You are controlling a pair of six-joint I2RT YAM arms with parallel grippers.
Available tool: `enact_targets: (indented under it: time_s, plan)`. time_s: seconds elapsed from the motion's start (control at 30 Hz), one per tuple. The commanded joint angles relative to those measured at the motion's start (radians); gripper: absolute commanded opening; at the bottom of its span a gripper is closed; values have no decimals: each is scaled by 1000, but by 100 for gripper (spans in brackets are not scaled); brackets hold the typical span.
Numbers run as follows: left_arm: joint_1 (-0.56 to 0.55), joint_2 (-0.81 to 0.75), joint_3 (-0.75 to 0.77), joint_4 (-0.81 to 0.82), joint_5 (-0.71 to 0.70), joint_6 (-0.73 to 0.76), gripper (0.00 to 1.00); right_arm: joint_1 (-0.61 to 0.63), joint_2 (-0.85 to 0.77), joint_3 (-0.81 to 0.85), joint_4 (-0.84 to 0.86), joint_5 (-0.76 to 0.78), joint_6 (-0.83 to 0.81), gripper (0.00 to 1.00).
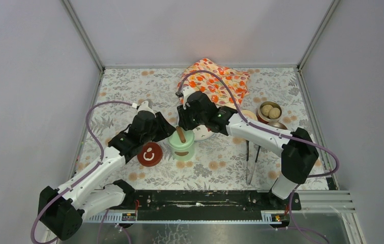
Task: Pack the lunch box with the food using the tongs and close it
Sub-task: Move the packing box to the center of the board.
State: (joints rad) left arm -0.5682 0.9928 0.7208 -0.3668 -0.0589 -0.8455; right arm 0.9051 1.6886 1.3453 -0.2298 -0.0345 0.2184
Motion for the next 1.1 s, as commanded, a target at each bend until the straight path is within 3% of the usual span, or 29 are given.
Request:
enact_targets:
  time_s: [0.0, 0.17, 0.33, 0.4, 0.5, 0.7, 0.83, 1.07]
  plan:
    - [-32, 21, -35, -211, -24, 15, 51, 28, -16, -48, -323, 21, -1, 33]
    - [-31, -3, 99, -288, -123, 43, 74, 27, -158, -20, -212, 102, 16, 45]
    - [-41, -30, 200, -337, -190, 73, 86, 26, -298, -111, -94, 211, 25, 57]
    - [-66, -32, 225, -344, -194, 86, 97, 25, -345, -161, -66, 263, 33, 64]
    - [-156, -18, 243, -347, -242, 78, 99, 21, -400, -250, -31, 325, 48, 77]
    - [-411, 98, 306, -410, -489, 1, 99, 13, -506, -402, 59, 403, 62, 96]
    - [-495, 203, 367, -478, -626, -52, 99, 4, -539, -458, 86, 431, 62, 100]
    - [-509, 369, 409, -535, -672, -87, 99, -9, -576, -514, 113, 454, 65, 100]
